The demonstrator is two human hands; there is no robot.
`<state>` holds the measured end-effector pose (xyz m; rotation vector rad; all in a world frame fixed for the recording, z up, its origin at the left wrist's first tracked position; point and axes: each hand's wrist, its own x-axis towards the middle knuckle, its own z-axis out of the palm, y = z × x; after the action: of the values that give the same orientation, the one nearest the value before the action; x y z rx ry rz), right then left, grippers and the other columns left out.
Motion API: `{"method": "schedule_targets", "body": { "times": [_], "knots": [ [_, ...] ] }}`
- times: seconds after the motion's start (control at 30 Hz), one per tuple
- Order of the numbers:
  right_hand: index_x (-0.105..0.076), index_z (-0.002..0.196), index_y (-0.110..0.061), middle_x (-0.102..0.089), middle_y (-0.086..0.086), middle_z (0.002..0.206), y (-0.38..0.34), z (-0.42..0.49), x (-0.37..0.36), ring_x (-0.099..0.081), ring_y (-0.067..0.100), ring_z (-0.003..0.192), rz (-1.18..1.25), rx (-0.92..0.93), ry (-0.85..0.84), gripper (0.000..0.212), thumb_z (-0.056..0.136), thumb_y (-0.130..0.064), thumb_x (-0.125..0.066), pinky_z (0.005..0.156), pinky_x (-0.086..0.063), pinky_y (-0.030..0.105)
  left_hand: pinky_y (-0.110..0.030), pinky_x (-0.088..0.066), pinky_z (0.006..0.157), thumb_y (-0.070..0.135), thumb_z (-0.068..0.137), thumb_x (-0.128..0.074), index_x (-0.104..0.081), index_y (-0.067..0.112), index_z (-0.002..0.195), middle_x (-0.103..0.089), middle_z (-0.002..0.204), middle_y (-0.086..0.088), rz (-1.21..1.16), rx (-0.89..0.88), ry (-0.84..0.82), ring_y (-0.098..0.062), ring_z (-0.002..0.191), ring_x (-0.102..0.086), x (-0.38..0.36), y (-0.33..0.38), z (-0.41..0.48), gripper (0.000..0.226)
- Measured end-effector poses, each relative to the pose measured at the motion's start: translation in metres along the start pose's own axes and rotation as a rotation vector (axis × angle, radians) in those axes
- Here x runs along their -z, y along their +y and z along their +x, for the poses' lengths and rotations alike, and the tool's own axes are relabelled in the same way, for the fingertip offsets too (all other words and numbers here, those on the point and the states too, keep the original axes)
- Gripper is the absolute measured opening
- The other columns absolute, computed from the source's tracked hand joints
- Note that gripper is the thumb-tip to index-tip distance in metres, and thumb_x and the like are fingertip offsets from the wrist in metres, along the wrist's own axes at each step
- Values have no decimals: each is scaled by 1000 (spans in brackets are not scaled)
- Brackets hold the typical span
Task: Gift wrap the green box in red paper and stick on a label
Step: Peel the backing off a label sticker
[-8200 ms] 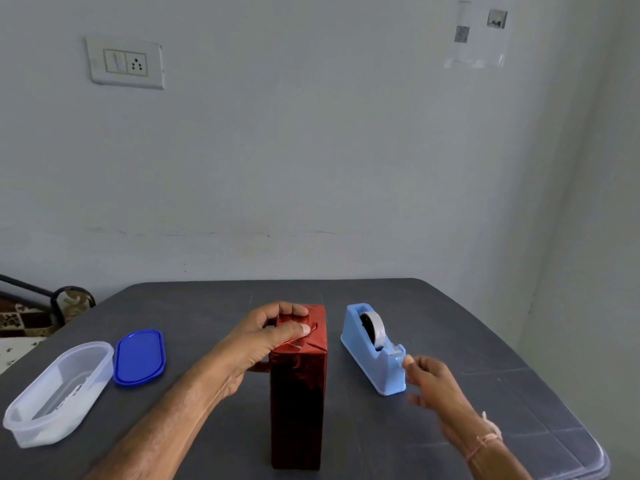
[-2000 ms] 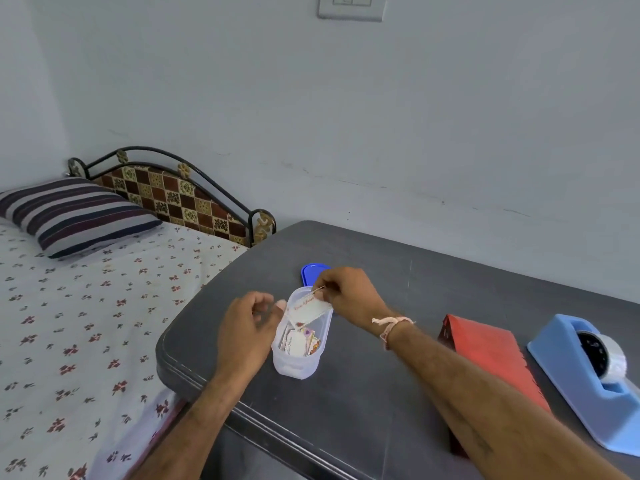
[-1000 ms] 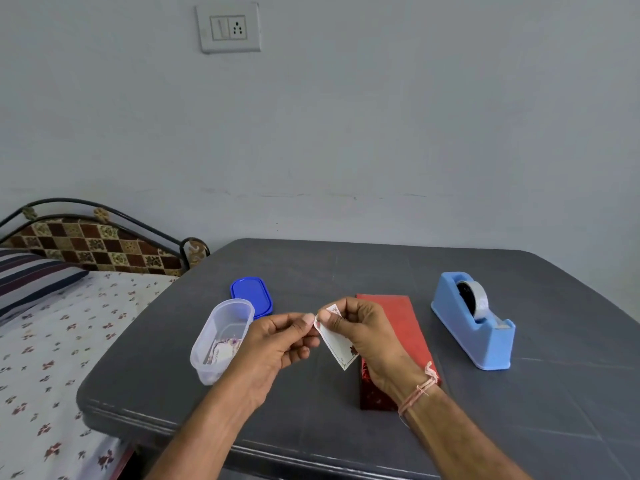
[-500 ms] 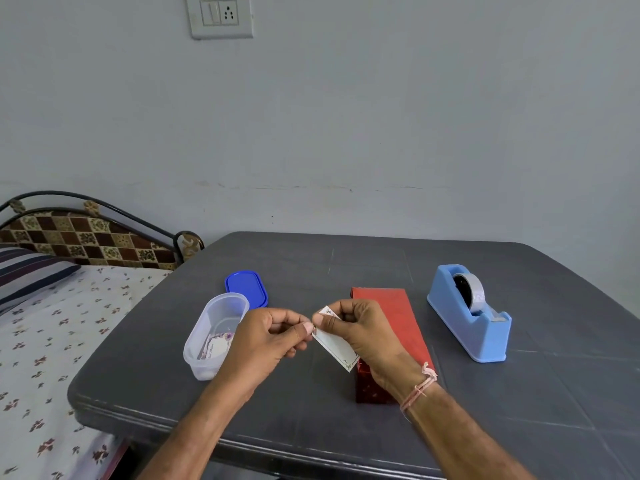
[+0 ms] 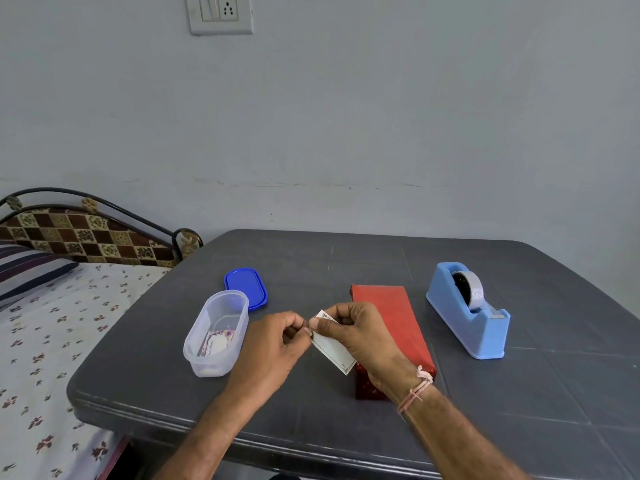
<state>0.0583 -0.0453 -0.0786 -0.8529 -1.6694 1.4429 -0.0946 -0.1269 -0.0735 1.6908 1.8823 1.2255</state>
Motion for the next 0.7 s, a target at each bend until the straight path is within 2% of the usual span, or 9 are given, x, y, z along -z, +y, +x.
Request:
{"method": "schedule_targets", "body": {
  "times": [0.03,0.1,0.17,0.27,0.4,0.6,0.7],
  "knots": [
    [-78,82,-3,-75,12,74,0,0,0,-63,15,65,-3,-2,-1,18,86,-20,-83,58,-47,23,-20,-41,52,20,94,-64,-69,24,77,-62,60,14,26,-11,-1,-3,55,-55,-1,0,-1,18],
    [-78,83,-3,-76,16,78,1,-1,-1,-64,15,67,0,-9,0,18,87,-20,-82,59,-48,24,-16,-40,52,18,97,-62,-66,22,77,-57,57,20,38,-15,-4,-2,54,-52,-3,-1,-3,20],
    [-79,83,-3,-75,13,75,2,-1,0,-63,14,65,10,-20,10,18,88,-20,-81,59,-48,23,-18,-43,54,15,98,-62,-67,23,78,-64,62,15,-17,2,-12,-7,57,-57,-2,-3,-4,22],
    [-79,83,-4,-74,9,75,5,1,3,-62,13,66,-7,-26,16,19,87,-22,-82,59,-47,24,-24,-55,66,10,99,-62,-76,20,88,-77,79,2,-229,94,-20,-12,72,-70,0,-7,-5,21],
    [-79,83,-4,-75,10,76,6,3,3,-61,13,66,-20,-18,2,19,87,-22,-82,59,-47,23,-23,-56,66,14,97,-69,-80,14,93,-78,83,-7,-389,165,-73,-12,74,-71,5,-6,-3,11],
    [-78,83,-1,-74,7,74,8,3,2,-61,10,64,-30,0,-21,19,88,-20,-81,58,-47,21,-23,-55,65,12,92,-73,-80,13,86,-77,79,-7,-335,193,-86,-14,71,-70,6,-9,-1,9],
    [-78,82,-5,-76,15,79,11,4,1,-63,12,67,-70,14,-24,17,87,-21,-82,62,-49,26,-20,-51,61,12,90,-72,-78,17,77,-74,71,-4,-228,147,-61,-8,64,-66,3,-9,-1,15]
  ]
}}
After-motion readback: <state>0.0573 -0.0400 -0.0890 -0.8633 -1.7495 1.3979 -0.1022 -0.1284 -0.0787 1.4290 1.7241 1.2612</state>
